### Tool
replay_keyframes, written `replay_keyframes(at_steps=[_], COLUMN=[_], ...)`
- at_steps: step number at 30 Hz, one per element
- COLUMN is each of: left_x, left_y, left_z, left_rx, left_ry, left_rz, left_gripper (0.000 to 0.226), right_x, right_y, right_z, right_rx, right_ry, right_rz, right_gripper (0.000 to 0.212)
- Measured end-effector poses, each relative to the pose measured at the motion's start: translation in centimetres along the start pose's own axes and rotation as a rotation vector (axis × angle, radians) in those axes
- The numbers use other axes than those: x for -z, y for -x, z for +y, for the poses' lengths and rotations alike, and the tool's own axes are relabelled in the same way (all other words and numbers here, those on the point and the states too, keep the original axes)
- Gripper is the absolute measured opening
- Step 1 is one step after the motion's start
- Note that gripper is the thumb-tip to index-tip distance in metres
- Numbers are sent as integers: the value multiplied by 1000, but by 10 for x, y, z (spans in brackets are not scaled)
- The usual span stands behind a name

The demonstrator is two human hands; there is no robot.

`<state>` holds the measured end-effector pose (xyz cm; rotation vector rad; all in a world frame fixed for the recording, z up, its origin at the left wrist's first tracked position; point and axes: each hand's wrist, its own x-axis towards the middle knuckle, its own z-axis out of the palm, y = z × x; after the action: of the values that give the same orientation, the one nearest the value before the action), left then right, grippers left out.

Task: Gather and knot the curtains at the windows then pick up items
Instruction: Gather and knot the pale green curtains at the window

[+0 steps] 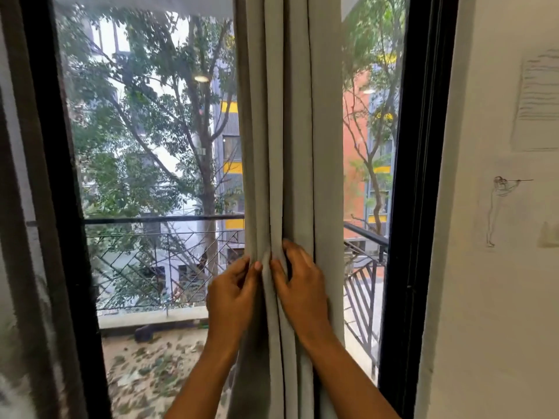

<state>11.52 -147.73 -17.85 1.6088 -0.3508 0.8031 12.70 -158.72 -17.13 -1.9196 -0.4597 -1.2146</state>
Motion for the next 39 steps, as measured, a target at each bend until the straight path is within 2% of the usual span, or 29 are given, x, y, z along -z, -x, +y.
replay_keyframes(at_steps=[5, 9, 12, 16, 19, 21, 23, 25, 28, 29, 31, 32, 33, 34, 35, 36, 38, 39], left_x=[-10, -2, 9, 7, 2, 1, 3, 4, 6, 8, 11, 13, 13, 13, 11, 9, 5, 3], left_y=[20, 19, 20, 30, 41, 44, 43, 41, 38, 37, 34, 34, 34, 34, 35, 36, 37, 37], left_z=[-4, -9, -14, -13, -11, -6, 1, 4, 1, -2, -7, -8, -9, -11, -12, -12, -11, -11], left_rx=[64, 107, 93, -10, 35, 69, 64, 53, 44, 41, 60, 71, 76, 75, 68, 59, 25, -1], left_ry=[151, 166, 24, -147, -102, -14, 18, -20, -123, -150, -154, -148, -144, -142, -142, -145, -173, -205], left_rz=[119, 50, 77, 139, 37, -3, 5, 23, 55, 70, 82, 86, 91, 96, 96, 94, 87, 84], left_gripper=[26, 23, 27, 27, 22, 15, 8, 12, 4, 6, 7, 7, 7, 6, 6, 4, 3, 7], right_x=[-1, 3, 8, 8, 0, -5, -6, -5, 6, 15, 34, 42, 48, 50, 47, 41, 23, 12], right_y=[39, 47, 49, 60, 66, 68, 69, 71, 79, 79, 72, 64, 53, 41, 33, 29, 47, 61], right_z=[5, 11, 16, 13, 5, 4, 5, 6, 10, 13, 26, 38, 51, 63, 69, 68, 55, 42], right_rx=[60, 82, 104, 133, 183, 180, 148, 151, 191, 203, 130, 13, -163, -353, -485, -522, -341, -240], right_ry=[-111, -133, -52, 0, 63, 93, 63, 54, 0, -19, 23, 57, 32, -60, -182, -289, -215, -135], right_rz=[-46, -85, -19, 35, 0, -18, -44, -92, -175, -140, 120, 266, 306, 242, 97, -63, -315, -366], right_gripper=[42, 38, 32, 40, 46, 42, 38, 33, 28, 29, 38, 50, 62, 71, 75, 71, 62, 61])
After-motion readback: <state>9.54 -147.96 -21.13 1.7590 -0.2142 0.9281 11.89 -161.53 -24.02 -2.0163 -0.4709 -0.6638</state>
